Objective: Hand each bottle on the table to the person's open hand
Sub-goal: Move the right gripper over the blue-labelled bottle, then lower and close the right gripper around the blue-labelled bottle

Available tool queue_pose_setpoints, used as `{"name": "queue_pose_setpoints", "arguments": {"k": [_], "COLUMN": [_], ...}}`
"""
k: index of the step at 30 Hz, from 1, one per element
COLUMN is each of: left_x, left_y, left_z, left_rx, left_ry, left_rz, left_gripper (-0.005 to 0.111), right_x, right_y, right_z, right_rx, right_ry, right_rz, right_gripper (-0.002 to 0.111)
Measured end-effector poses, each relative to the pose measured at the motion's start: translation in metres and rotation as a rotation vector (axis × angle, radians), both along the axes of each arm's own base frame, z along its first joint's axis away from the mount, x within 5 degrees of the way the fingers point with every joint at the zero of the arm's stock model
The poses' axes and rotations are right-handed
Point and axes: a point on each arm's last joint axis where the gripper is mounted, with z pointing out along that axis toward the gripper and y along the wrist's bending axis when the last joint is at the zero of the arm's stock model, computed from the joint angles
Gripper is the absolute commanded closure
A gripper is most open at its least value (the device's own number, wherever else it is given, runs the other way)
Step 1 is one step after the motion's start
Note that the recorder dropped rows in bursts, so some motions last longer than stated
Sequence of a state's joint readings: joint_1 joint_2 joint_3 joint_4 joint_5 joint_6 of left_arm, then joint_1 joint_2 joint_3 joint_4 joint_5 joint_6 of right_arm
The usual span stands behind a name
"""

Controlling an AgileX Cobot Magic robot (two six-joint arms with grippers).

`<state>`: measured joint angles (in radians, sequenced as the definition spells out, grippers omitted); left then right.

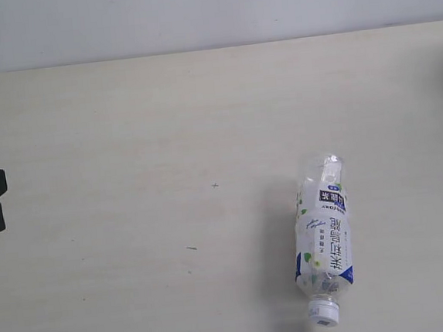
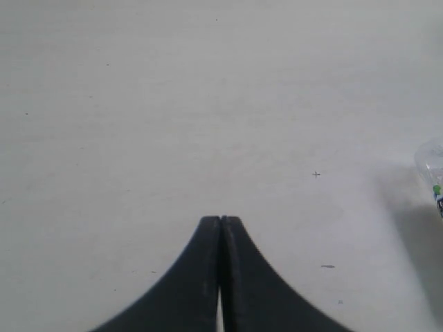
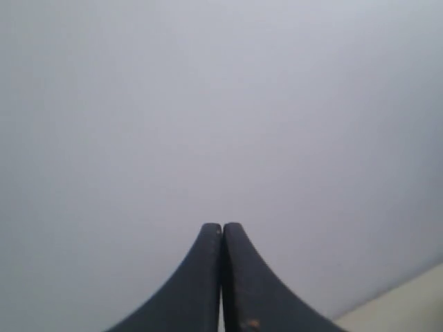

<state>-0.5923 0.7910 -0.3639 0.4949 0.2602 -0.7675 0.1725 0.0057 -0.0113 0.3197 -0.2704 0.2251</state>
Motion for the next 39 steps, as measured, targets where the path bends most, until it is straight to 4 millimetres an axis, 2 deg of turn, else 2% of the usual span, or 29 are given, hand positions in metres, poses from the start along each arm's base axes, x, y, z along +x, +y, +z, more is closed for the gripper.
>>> {"name": "queue_pose_setpoints", "arguments": {"k": [4,7,11,14,16,18,21,23,25,28,39], "left_x": [0.000,0.000,0.000,0.000,0.000,0.000,0.000,0.000,0.000,0.000,0.000], "left_y": [0.000,0.000,0.000,0.000,0.000,0.000,0.000,0.000,0.000,0.000,0.000], "left_z": [0.000,0.000,0.000,0.000,0.000,0.000,0.000,0.000,0.000,0.000,0.000], "left_rx": [0.001,0.001,0.001,0.001,0.001,0.001,0.003,0.003,0.003,0.003,0.004], "left_ry": [-0.001,-0.001,-0.001,-0.001,-0.001,-0.001,-0.002,-0.002,-0.002,-0.002,-0.003], "left_rz": [-0.001,-0.001,-0.001,-0.001,-0.001,-0.001,-0.002,-0.002,-0.002,-0.002,-0.002], "left_gripper": [0.107,0.107,0.107,0.107,0.107,0.107,0.107,0.107,0.107,0.107,0.107], "right_x": [0.000,0.015,0.064,0.105,0.131,0.158,0.185,0.194,0.197,0.194,0.160], "right_y": [0.000,0.005,0.022,0.037,0.046,0.056,0.077,0.090,0.103,0.118,0.163], "right_z": [0.038,0.077,0.120,0.129,0.127,0.113,0.077,0.051,0.031,0.015,0.007], "right_rx": [0.028,-0.031,-0.141,-0.226,-0.277,-0.314,-0.369,-0.412,-0.461,-0.525,-0.626], "right_ry": [-0.046,0.017,0.297,0.595,0.760,0.931,1.151,1.285,1.386,1.477,1.588], "right_rz": [0.007,0.015,0.097,0.203,0.262,0.327,0.424,0.482,0.524,0.529,0.556], "right_gripper": [0.108,0.108,0.108,0.108,0.108,0.108,0.108,0.108,0.108,0.108,0.108]}}
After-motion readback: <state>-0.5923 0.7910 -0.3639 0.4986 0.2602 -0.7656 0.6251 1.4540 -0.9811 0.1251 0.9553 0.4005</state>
